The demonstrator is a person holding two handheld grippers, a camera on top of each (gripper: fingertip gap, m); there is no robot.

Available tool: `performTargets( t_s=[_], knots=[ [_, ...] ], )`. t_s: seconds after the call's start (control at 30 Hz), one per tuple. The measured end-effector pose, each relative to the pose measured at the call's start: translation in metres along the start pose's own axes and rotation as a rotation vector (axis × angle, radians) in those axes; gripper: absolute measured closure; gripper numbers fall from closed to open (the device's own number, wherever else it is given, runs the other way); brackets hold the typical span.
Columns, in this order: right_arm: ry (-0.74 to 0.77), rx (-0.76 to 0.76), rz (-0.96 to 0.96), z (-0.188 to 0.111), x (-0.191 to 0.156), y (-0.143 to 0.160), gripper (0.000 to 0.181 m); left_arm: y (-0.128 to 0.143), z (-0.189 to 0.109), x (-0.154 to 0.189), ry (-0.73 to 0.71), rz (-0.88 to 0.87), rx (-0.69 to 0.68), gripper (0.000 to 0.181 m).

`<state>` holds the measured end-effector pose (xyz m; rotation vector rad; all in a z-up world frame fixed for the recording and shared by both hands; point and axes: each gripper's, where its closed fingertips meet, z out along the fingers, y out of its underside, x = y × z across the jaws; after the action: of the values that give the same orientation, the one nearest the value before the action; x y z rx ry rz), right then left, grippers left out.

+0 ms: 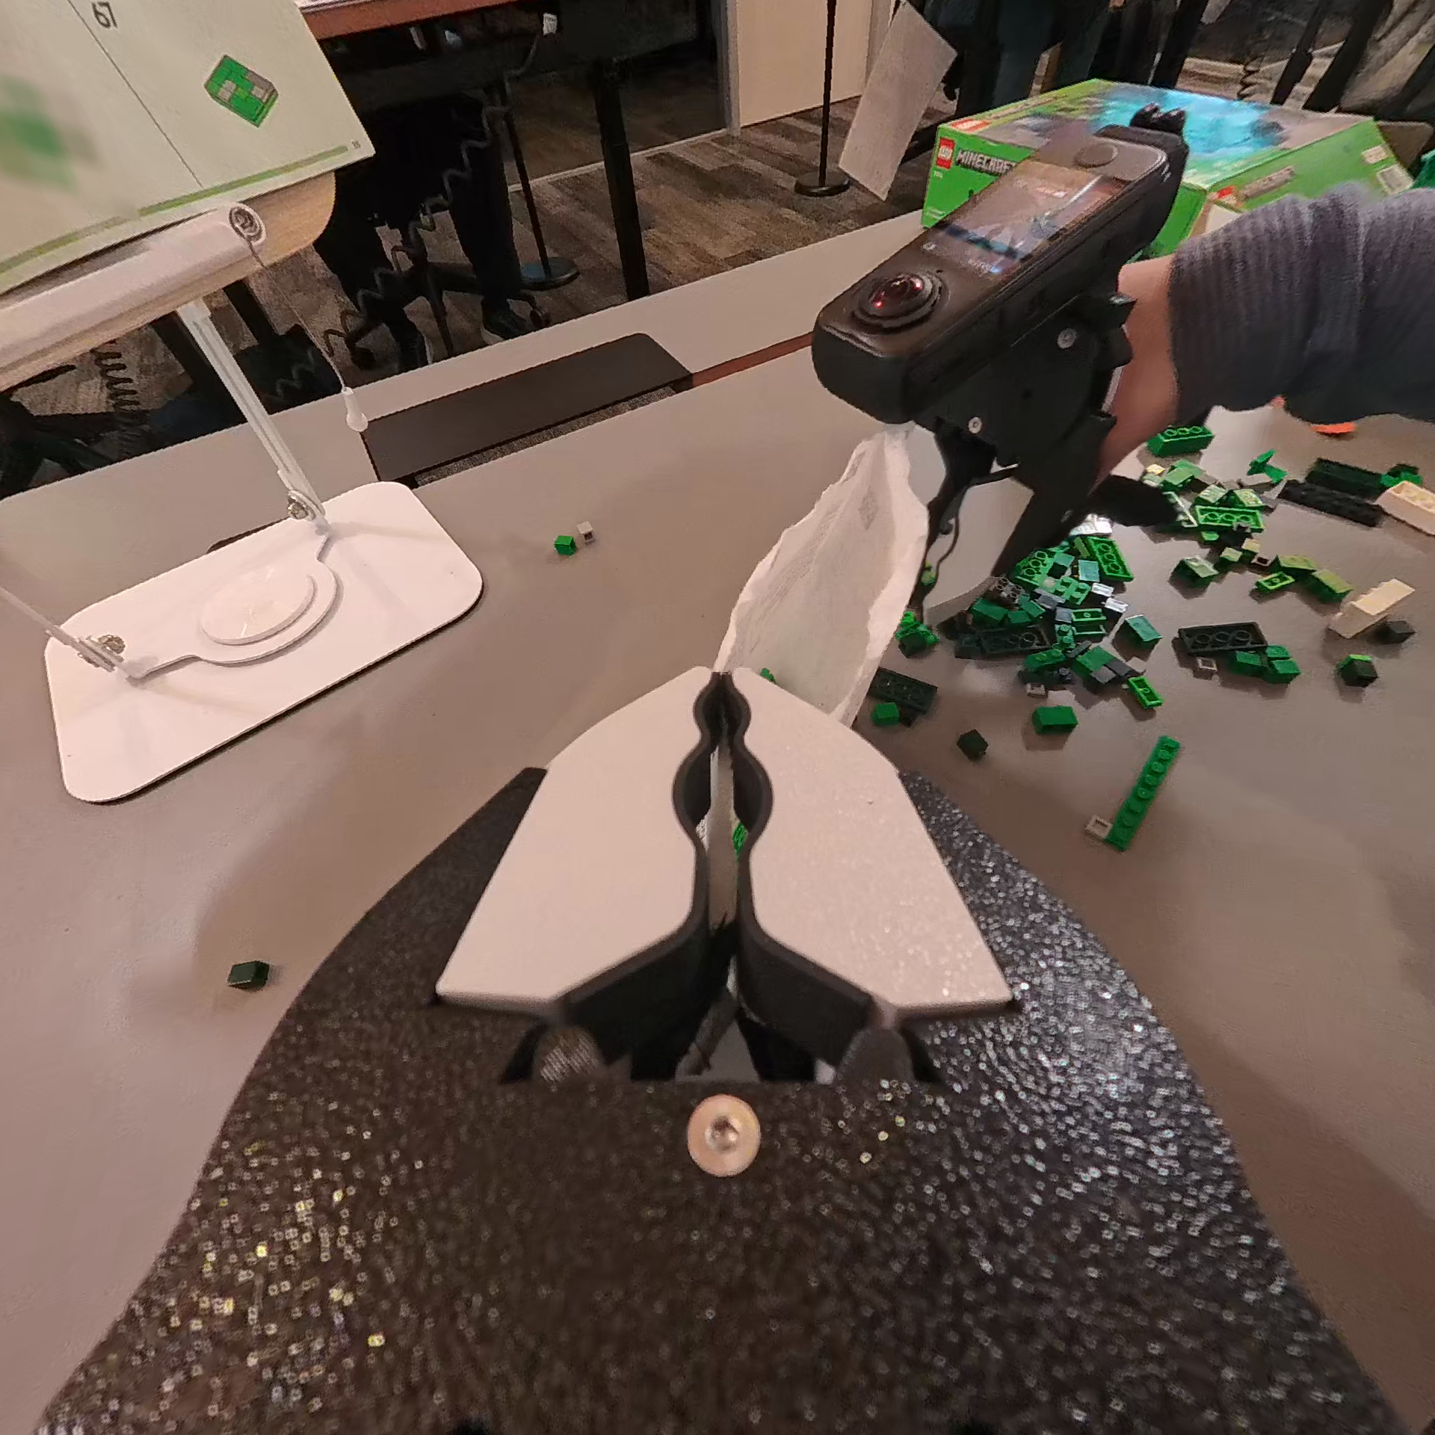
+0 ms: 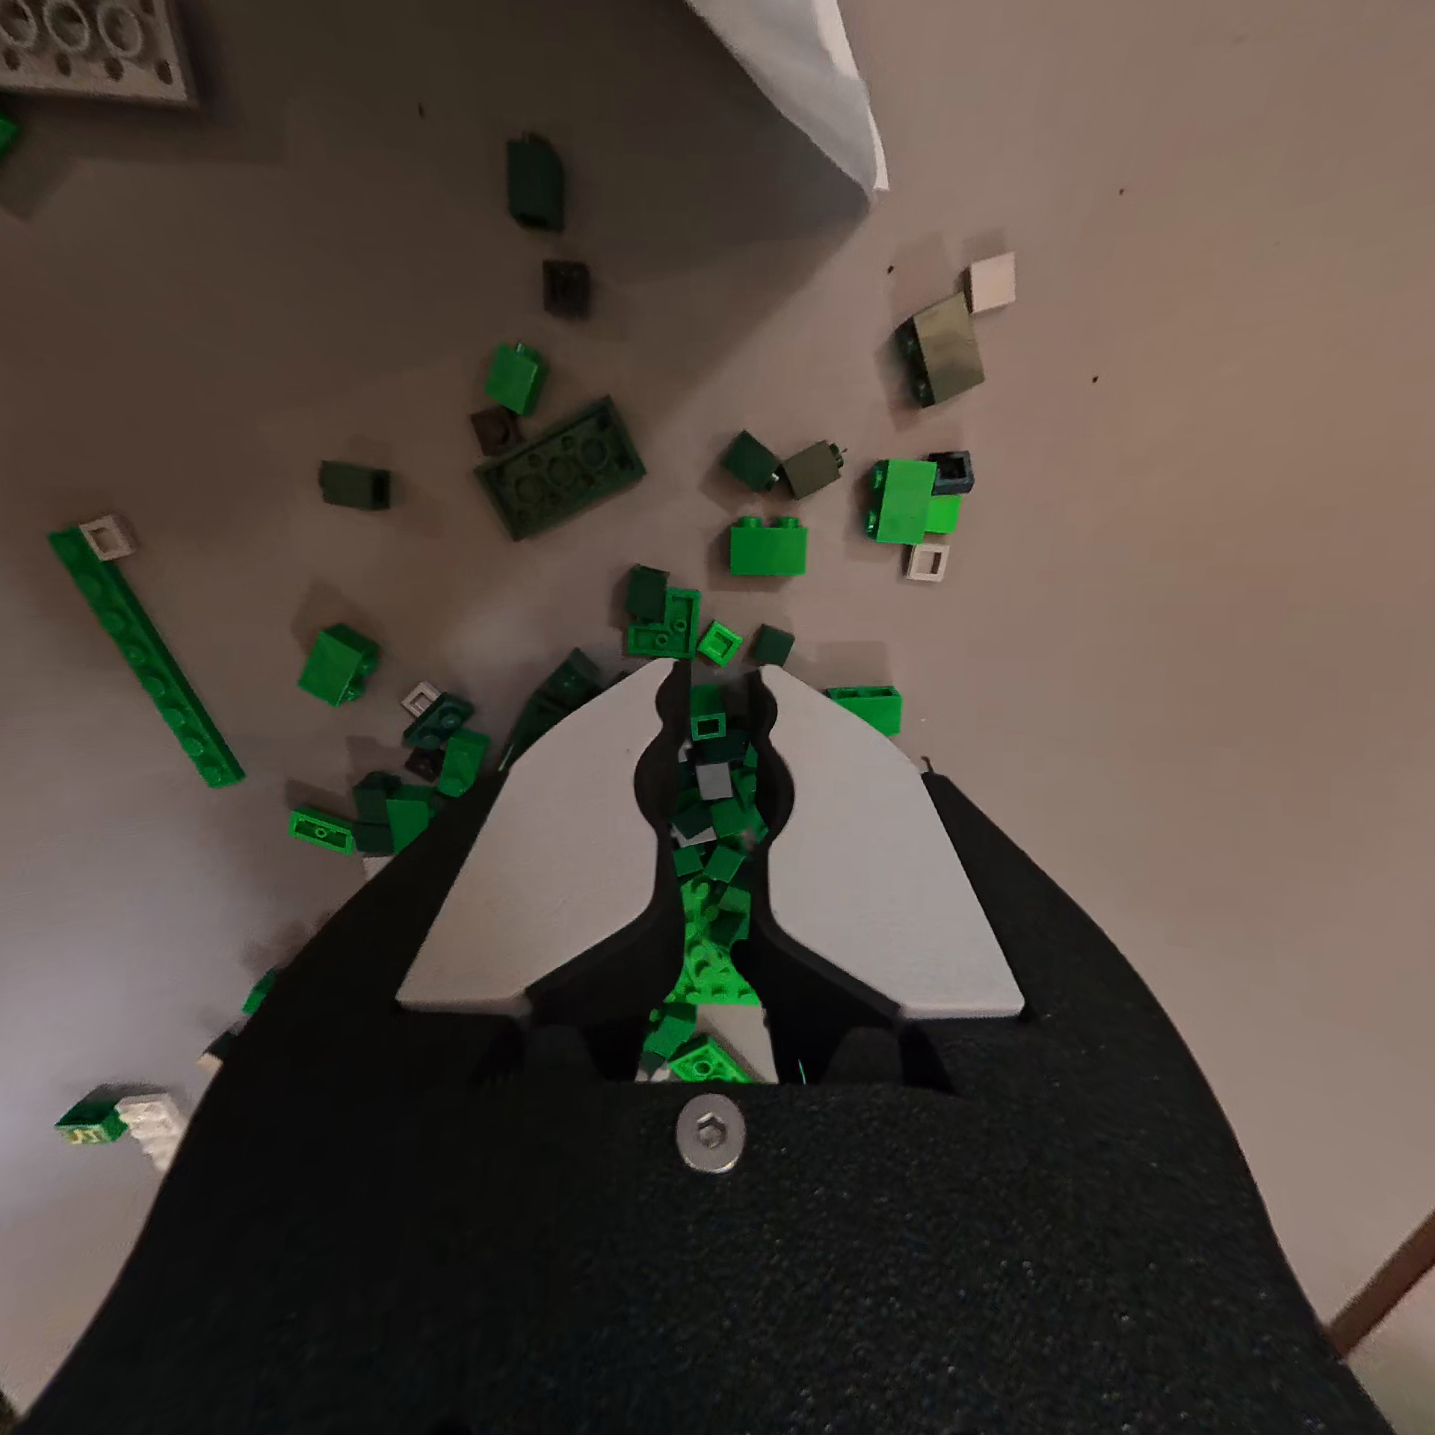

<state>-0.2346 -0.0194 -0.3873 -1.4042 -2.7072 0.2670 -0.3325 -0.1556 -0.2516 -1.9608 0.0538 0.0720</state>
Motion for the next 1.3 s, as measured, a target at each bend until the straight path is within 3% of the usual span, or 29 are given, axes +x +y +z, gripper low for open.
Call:
performTargets(
  t_s=[0.33, 0.47, 0.67, 0.9, 1.13, 1.23, 1.3],
  knots=[
    [0.047, 0.026, -0.107, -0.006, 0.001, -0.007, 0.173, 0.001, 0.001, 0.001, 0.006, 0.001, 0.000, 0.181],
    [0.196, 0.128, -0.270, -0.049, -0.009, -0.024, 0.173, 0.000, 0.000, 0.002, 0.020, -0.013, 0.004, 0.181],
    [0.375, 0.401, -0.507, -0.128, -0.057, -0.084, 0.174, -0.006, -0.001, 0.012, 0.060, -0.016, 0.022, 0.181],
    [0.428, 0.345, -0.582, -0.129, -0.062, -0.116, 0.172, -0.007, 0.002, 0.021, 0.076, 0.009, 0.014, 0.181],
    [0.452, 0.362, -0.539, -0.141, -0.066, -0.103, 0.163, -0.006, 0.004, 0.021, 0.071, 0.019, 0.003, 0.181],
    [0.491, 0.389, -0.419, -0.161, -0.065, -0.072, 0.164, -0.004, 0.005, 0.019, 0.064, 0.017, -0.001, 0.181],
    [0.478, 0.375, -0.292, -0.167, -0.065, -0.034, 0.164, -0.004, 0.004, 0.017, 0.058, 0.014, -0.002, 0.181]
  ],
)
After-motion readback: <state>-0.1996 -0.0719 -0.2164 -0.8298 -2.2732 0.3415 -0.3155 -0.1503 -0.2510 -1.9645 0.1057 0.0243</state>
